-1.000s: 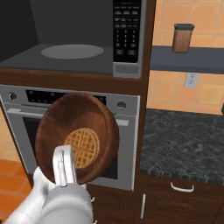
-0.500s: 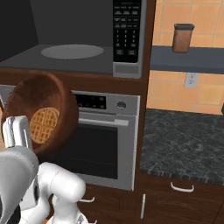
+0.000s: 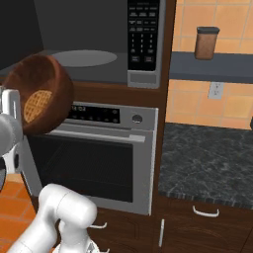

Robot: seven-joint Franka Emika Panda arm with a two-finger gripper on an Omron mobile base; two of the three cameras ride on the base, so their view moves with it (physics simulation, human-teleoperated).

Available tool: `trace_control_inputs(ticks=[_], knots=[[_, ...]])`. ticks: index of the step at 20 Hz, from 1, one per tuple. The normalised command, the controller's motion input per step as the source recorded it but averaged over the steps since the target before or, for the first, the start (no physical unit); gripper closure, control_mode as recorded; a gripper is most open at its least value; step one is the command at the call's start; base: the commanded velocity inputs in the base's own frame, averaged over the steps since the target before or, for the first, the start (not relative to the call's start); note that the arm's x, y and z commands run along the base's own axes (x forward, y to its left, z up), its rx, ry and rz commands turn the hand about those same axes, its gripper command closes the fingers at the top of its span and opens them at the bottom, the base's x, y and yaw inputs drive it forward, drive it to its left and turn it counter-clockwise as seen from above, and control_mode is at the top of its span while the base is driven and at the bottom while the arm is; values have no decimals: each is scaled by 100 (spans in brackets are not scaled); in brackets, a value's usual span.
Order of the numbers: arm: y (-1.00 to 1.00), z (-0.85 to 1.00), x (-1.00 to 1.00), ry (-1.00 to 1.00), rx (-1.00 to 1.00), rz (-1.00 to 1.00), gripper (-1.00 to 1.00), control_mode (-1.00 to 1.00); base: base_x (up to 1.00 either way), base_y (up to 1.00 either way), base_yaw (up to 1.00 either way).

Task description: Open the microwave, place the bowl with waffle inside the microwave, then close the microwave door and turn it on.

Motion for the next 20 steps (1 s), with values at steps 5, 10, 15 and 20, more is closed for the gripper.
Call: trace_control_inputs(ticks=[5,10,15,20], knots=[[1,20,95,19,18,-7,100,-100,0,0,0],[24,34,55,4,22,0,100,-100,0,0,0],[17,49,14,0,28,0,100,-100,0,0,0],[30,21,48,3,13,0,100,-100,0,0,0]])
